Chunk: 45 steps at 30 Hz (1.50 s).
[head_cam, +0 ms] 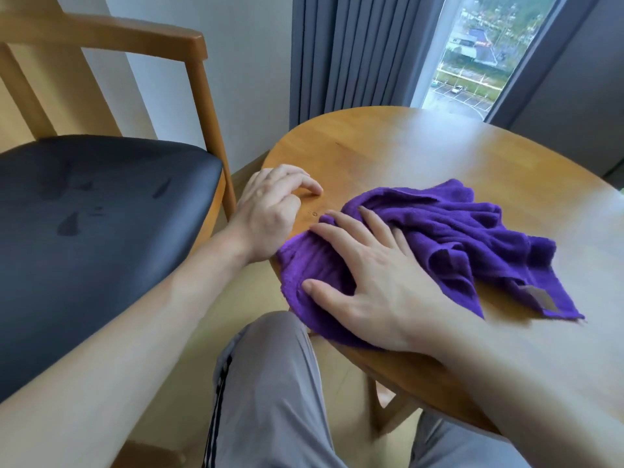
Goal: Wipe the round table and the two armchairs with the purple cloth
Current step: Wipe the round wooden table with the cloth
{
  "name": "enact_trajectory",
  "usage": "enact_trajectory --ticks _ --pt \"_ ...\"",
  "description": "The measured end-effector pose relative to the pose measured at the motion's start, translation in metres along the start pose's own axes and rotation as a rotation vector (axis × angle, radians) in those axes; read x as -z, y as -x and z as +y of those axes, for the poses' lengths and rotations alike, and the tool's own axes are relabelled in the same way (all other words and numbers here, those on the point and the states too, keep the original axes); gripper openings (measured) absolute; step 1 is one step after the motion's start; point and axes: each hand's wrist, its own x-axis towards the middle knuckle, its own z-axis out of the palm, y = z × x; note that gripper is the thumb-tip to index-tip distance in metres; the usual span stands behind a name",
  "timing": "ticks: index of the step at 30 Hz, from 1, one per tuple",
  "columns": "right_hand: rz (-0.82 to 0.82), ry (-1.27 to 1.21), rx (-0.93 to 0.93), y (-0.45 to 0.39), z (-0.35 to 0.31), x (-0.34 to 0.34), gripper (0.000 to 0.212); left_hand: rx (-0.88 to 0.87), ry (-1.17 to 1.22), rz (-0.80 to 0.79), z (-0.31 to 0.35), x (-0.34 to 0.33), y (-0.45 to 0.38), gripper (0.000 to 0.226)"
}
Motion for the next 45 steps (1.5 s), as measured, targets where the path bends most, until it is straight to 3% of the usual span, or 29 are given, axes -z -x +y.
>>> enact_trajectory --ticks 6,12,16,21,25,29,34,39,42,45 --pt "-0.008 -0.015 -0.054 -0.038 0.030 0.014 0.062 -0.019 -0.027 -0.039 -0.001 -0.001 0.003 0.053" --pt "0.023 -0.054 0.024 0.033 0.019 0.003 0.085 0.000 -0.022 -0.027 0.000 -0.003 0.005 0.055" --pt "0.039 -0.054 -0.004 0.009 0.000 -0.007 0.097 -0.024 -0.024 -0.025 -0.003 -0.003 0.004 0.055" --pt "0.064 -0.088 -0.080 -0.035 0.026 0.013 0.099 -0.005 -0.011 -0.077 -0.003 0.000 0.001 0.053" --pt "0.091 -0.072 -0.087 -0.005 0.044 0.017 0.100 -0.035 -0.050 -0.109 -0.002 -0.002 0.004 0.052" --pt "0.090 -0.052 -0.042 0.036 0.034 0.004 0.100 -0.011 -0.003 -0.036 -0.001 -0.003 0.004 0.054" --pt "0.093 -0.025 -0.060 -0.006 0.014 -0.002 0.099 -0.016 0.056 -0.038 -0.004 0.000 0.003 0.052" --pt "0.114 -0.179 -0.115 -0.050 0.022 0.009 0.085 0.009 0.104 -0.087 -0.003 0.002 0.003 0.049" --pt "0.140 -0.627 -0.120 -0.046 0.051 0.036 0.049 0.013 0.066 -0.089 -0.004 0.001 0.002 0.054" --pt "0.268 -0.563 -0.128 -0.040 0.074 0.063 0.021 0.009 -0.068 -0.132 -0.003 0.002 0.000 0.066"
